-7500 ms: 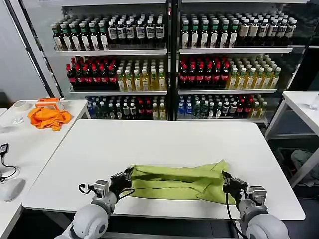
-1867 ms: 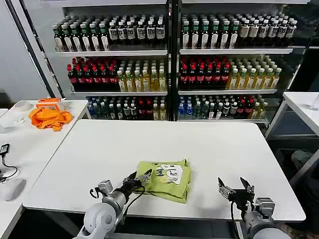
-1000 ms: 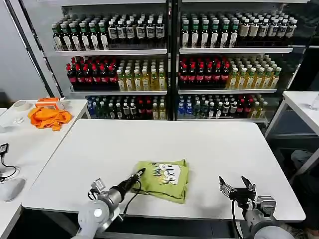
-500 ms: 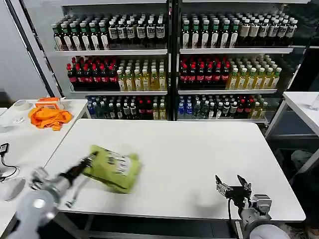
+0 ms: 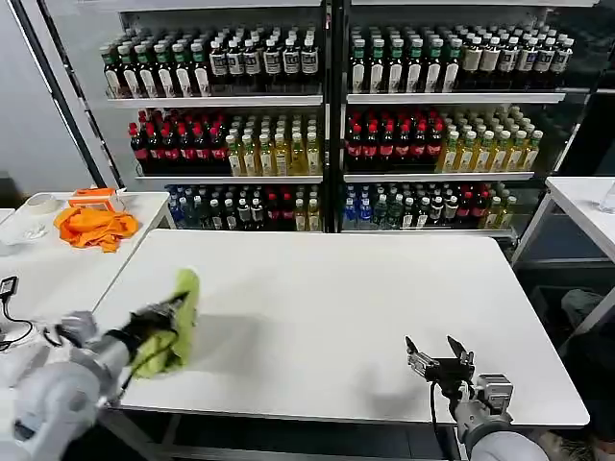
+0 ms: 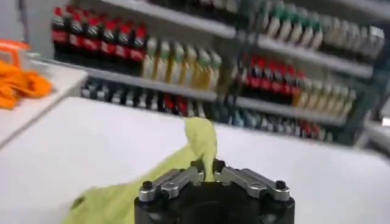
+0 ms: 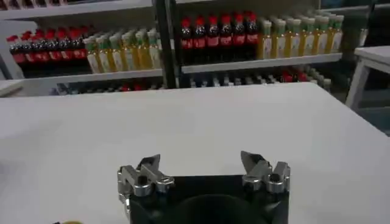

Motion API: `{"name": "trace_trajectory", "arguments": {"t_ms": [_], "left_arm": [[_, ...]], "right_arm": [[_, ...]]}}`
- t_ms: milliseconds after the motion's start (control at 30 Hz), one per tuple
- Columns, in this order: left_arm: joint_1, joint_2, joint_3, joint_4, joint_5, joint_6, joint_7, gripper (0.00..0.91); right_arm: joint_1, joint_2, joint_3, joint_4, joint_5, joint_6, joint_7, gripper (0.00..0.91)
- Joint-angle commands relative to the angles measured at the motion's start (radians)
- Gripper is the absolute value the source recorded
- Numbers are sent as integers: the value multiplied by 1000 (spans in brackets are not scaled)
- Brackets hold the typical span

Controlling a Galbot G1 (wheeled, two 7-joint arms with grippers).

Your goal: Fold and organize the clothes.

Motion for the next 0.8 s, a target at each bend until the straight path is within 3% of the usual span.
{"name": "trace_trajectory", "arguments": {"t_ms": [33,300,500,733,767,800], "left_arm": [[-142,-93,390,19,346,-5,22,20],[-319,-200,542,140,328,2,4,20],[-433,-364,658,256,275,13,-17,20],[-554,-507,748,374,235,7,-31,30],[-562,-519,752,389,228,5,-31,101],[-583,-556,757,425,223,-3,-32,232]], "right_arm": [[-20,2,20,11,0,1,-1,907],[-25,11,23,18,-4,1,0,907],[-21,7,31,10,-3,1,-2,907],[-7,-3,52,6,10,0,-3,907],[-6,-3,54,6,10,0,-3,907],[-5,-4,55,6,11,0,-4,907]]}}
